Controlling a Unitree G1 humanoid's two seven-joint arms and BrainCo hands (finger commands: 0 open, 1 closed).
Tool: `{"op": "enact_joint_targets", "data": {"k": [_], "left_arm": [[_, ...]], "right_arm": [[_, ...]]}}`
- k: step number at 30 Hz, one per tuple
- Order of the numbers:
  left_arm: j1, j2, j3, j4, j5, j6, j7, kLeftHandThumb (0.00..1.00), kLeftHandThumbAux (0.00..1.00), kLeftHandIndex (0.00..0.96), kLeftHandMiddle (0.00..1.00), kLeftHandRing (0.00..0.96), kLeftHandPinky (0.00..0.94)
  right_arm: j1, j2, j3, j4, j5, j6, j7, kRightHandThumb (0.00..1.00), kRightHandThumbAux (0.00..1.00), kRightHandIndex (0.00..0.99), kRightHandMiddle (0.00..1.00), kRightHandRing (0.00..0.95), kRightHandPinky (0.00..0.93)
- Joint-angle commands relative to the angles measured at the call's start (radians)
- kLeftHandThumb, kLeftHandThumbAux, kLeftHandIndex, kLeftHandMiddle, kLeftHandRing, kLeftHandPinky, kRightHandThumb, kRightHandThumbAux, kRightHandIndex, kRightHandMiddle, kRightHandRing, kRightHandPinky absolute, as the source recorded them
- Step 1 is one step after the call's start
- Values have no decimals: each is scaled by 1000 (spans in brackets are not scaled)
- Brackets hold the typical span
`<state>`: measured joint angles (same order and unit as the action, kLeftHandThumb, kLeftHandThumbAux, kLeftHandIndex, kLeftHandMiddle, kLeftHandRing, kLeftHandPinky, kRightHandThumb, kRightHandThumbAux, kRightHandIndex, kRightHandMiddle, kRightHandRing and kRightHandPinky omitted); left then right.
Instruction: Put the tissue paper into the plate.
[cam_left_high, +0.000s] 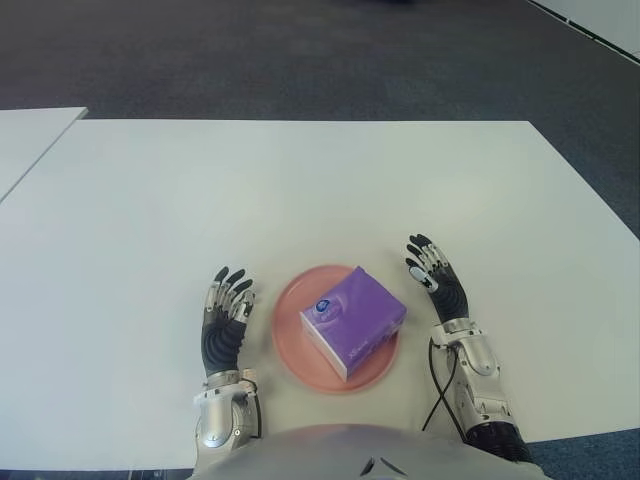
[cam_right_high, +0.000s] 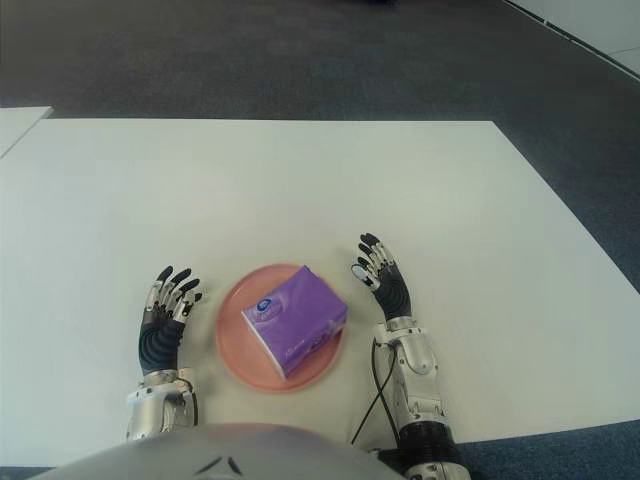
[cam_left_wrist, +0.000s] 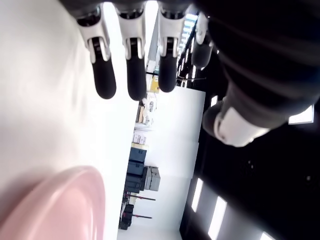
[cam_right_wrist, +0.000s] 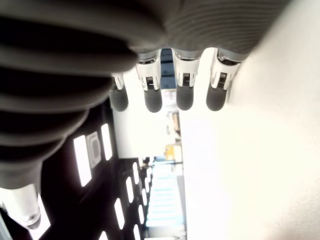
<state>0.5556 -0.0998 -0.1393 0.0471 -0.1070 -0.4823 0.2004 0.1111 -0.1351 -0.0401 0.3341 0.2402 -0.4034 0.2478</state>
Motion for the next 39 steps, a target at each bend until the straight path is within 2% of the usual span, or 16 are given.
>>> {"op": "enact_joint_targets", "data": {"k": [1, 9, 15, 17, 24, 28, 35, 39], "left_arm": [[42, -39, -5, 34, -2, 43, -10, 216, 645, 151, 214, 263, 301], [58, -29, 0, 45, 24, 24, -6, 187, 602, 173, 216, 249, 283], [59, -25, 14, 57, 41, 17, 1, 154, 581, 204, 221, 243, 282], [59, -25, 18, 61, 43, 14, 1, 151, 578, 213, 221, 241, 281], [66, -22, 22, 64, 28, 19, -11, 162, 577, 234, 221, 226, 253], [70, -19, 25, 61, 23, 18, -15, 172, 580, 227, 223, 229, 274], [60, -13, 31, 58, 10, 28, -25, 181, 586, 227, 231, 236, 279], [55, -12, 35, 57, 9, 36, -30, 176, 589, 234, 227, 227, 260]], "right_arm": [[30, 38, -11, 111, 2, 23, 14, 171, 564, 105, 141, 145, 185], [7, 92, -39, 247, 15, -29, 52, 194, 539, 102, 145, 150, 182], [-14, 110, -68, 318, 7, -37, 33, 213, 520, 103, 150, 153, 180], [-23, 112, -81, 355, 8, -60, 38, 216, 512, 102, 152, 155, 177], [-24, 129, -93, 383, 0, -110, 38, 211, 499, 99, 153, 153, 166], [-4, 129, -96, 382, -9, -144, 46, 202, 493, 97, 149, 139, 140], [29, 138, -107, 350, 2, -155, 61, 216, 497, 101, 157, 144, 160], [45, 137, -106, 330, -6, -157, 57, 231, 497, 102, 152, 140, 141]]}}
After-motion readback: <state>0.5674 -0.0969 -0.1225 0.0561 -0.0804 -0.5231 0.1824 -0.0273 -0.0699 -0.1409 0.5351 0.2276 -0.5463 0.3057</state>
